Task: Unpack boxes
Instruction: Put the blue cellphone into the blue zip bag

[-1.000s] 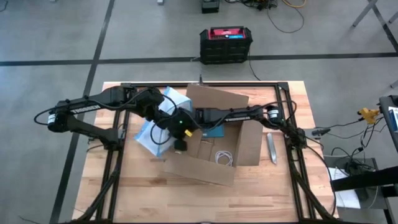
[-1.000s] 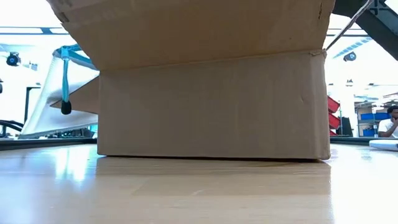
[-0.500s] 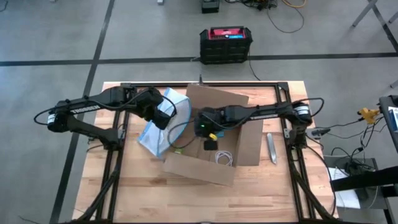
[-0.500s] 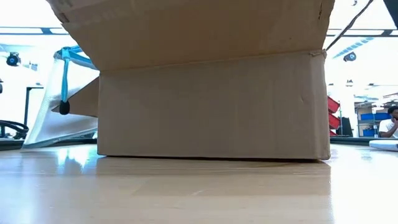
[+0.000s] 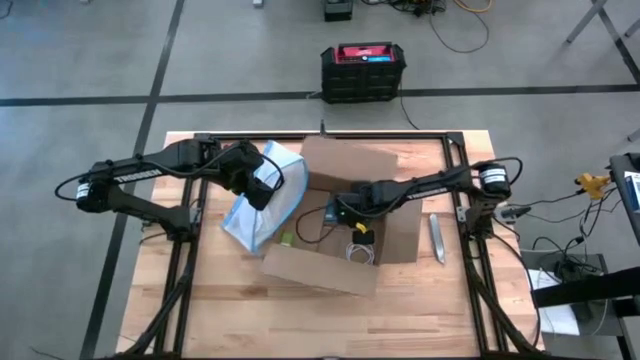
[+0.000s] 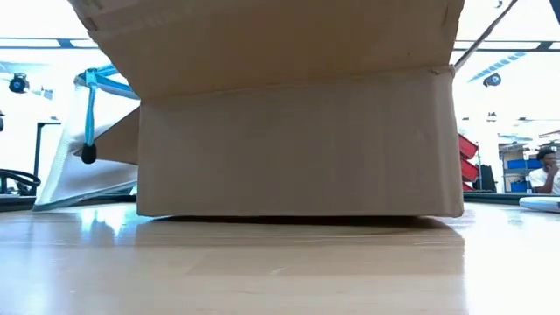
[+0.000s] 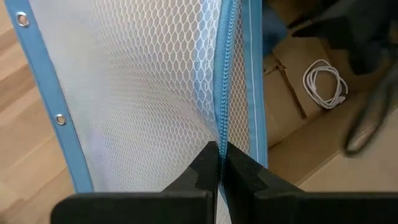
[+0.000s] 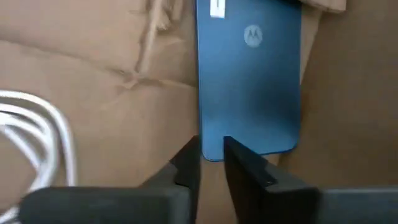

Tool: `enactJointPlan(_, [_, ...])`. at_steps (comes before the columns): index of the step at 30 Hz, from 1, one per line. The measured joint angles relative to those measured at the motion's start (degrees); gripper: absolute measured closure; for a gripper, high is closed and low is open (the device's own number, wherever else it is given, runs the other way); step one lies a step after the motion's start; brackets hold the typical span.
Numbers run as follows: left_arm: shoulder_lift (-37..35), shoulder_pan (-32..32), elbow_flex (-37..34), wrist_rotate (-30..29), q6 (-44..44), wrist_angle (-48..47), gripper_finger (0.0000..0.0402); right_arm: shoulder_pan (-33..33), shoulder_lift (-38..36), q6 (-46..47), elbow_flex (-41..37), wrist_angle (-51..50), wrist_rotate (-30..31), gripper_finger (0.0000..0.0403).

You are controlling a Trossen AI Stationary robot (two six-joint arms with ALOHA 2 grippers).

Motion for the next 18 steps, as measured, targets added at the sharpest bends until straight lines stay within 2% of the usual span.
enactJointPlan(5, [0.0, -0.1, 0.0, 0.0, 0.0, -0.1, 0.0401, -0.6, 2.8, 0.1, 3.1, 0.6, 4.7, 0.0241])
enactJointPlan(9, [0.0, -0.1, 0.0, 0.0, 0.1, -0.1, 0.0401, -1.3, 3.1, 0.1, 4.9, 2.9, 0.4, 0.0186])
enactJointPlan(14, [0.0, -0.1, 0.0, -0.6, 0.3, -0.1, 0.0401, -1.9, 5.4, -1.2, 4.8, 5.7, -4.7, 0.0142])
enactJointPlan(18, [0.0, -0.1, -0.3, -0.7, 0.3, 0.1, 0.0401, -2.1, 8.3, 0.0, 5.4, 6.5, -3.2, 0.0127])
